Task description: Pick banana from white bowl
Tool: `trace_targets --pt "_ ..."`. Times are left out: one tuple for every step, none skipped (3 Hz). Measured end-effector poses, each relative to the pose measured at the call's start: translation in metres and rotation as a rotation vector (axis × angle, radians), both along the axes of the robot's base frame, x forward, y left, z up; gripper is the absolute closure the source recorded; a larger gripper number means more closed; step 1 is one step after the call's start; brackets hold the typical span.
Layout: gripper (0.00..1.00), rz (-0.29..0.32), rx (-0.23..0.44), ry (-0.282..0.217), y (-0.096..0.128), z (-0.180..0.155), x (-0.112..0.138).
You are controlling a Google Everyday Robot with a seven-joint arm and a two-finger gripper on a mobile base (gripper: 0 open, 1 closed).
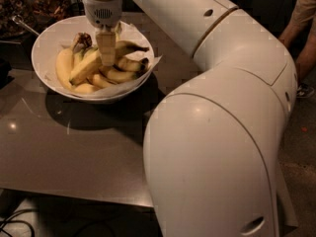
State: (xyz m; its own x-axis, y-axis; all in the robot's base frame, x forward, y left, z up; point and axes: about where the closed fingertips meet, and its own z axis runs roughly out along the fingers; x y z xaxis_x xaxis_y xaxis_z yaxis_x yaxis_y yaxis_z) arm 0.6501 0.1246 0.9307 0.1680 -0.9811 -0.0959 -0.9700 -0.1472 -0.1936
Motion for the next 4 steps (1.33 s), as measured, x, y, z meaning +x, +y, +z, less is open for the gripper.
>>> trace_targets --pt "0.64 0.005 -0.012 -0.003 -0.0017 -0.0044 0.0008" --pt "0.88 0.011 -0.024 -0.014 -0.0060 -0.0061 -0.0008" --pt "1.00 0.011 -0.024 -0.014 -0.0060 -0.0060 -0.0008" --pt "1.00 0.017 -0.004 -0.043 -0.0035 -0.0021 -0.0033"
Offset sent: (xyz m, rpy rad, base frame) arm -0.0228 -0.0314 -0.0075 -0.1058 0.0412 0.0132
